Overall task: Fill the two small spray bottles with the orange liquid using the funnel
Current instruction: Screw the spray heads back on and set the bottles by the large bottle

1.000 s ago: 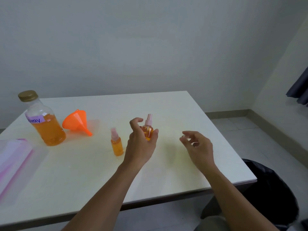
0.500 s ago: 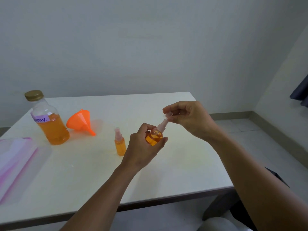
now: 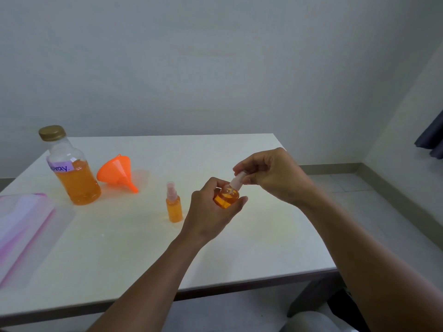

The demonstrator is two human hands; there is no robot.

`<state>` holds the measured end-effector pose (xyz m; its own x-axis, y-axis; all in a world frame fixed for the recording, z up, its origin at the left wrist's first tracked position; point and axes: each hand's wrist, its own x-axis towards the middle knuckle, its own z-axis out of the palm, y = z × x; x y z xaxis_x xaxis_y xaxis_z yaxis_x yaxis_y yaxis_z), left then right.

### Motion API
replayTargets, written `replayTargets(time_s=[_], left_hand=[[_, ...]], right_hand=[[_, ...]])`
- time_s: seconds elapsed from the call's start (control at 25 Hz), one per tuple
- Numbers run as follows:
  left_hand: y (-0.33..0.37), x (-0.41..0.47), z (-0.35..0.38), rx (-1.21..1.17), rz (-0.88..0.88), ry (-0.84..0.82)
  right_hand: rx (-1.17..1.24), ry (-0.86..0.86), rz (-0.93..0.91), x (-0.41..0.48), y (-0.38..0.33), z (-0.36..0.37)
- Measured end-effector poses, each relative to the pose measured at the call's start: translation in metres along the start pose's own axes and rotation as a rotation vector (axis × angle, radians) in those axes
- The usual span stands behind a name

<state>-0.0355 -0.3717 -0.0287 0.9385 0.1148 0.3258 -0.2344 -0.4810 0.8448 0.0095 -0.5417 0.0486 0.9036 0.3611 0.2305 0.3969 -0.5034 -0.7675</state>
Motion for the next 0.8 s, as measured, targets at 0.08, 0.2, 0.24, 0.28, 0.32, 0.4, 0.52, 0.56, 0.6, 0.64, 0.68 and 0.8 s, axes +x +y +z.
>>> replayTargets(time_s=[0.08, 0.2, 0.24, 0.28, 0.32, 0.4, 0.52, 0.56, 0.6, 0.64, 0.68, 0.8], left_hand=[[-0.002, -0.002, 0.003, -0.006, -0.008, -0.005], [0.002, 0.000, 0.006, -0.005, 0.011, -0.023], [0.003, 0.002, 0.007, -0.001, 0.020, -0.028], [0.004, 0.004, 0.007, 0.006, 0.026, -0.035], [0.005, 0.005, 0.007, 0.013, 0.029, -0.044], [0.008, 0.007, 0.009, 0.019, 0.023, -0.090], [0.012, 0.007, 0.015, -0.013, 0.000, -0.181], [0.012, 0.007, 0.017, -0.021, -0.006, -0.201], [0.010, 0.006, 0.019, -0.026, -0.013, -0.222], [0.008, 0.004, 0.020, -0.046, -0.027, -0.251], [0.006, 0.001, 0.019, -0.088, -0.051, -0.290], [-0.003, -0.010, 0.003, -0.205, -0.099, -0.338]], right_hand=[[-0.019, 0.009, 0.013, -0.002, -0.001, 0.002], [-0.060, 0.033, 0.017, -0.005, 0.002, -0.001], [-0.089, 0.043, 0.008, -0.005, 0.002, -0.004], [-0.110, 0.044, -0.001, -0.005, 0.002, -0.008], [-0.115, 0.034, -0.005, -0.005, 0.003, -0.011], [-0.055, 0.007, -0.003, -0.007, 0.006, -0.015], [0.192, 0.010, 0.021, -0.016, 0.019, -0.016], [0.285, 0.015, 0.036, -0.021, 0.025, -0.013], [0.371, 0.028, 0.058, -0.025, 0.030, -0.010], [0.434, 0.054, 0.077, -0.028, 0.035, -0.006], [0.473, 0.092, 0.093, -0.031, 0.039, -0.003], [0.494, 0.200, 0.160, -0.036, 0.046, 0.011]])
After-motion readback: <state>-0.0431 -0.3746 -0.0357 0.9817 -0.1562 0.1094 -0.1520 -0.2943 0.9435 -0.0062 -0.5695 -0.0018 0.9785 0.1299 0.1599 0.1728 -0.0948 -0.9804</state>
